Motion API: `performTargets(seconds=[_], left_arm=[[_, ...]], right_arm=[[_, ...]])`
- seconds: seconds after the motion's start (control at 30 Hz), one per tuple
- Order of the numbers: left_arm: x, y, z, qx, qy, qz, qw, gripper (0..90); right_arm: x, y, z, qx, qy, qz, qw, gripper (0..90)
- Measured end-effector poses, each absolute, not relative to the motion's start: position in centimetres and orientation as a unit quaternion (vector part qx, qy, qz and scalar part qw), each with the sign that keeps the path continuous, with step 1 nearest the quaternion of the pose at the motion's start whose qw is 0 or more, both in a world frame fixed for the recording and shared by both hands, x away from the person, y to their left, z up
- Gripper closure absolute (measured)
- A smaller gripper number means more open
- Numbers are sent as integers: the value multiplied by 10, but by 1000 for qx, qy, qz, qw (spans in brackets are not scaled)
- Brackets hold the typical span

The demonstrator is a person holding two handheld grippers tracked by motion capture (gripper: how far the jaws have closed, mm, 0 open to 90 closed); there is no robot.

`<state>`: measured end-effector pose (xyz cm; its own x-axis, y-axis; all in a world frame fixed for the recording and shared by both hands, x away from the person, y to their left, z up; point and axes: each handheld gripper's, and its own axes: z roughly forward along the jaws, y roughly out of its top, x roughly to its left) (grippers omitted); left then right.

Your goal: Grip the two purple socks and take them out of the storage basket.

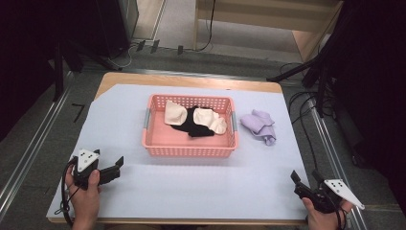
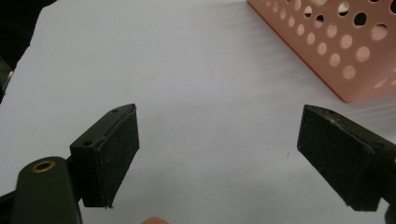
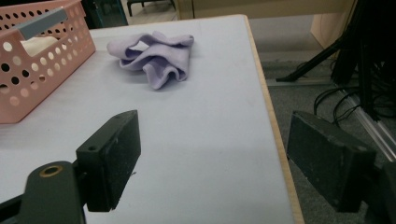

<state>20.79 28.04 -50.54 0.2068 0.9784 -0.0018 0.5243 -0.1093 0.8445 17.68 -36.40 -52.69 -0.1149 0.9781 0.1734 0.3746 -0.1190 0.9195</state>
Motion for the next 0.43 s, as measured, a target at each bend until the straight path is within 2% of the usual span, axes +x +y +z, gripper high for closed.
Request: performTargets(seconds=[0.43], left_arm=[[207,281,-505,677,555,304,377,138]], right_arm=[[180,-359,-528,570,607,451,321,199]])
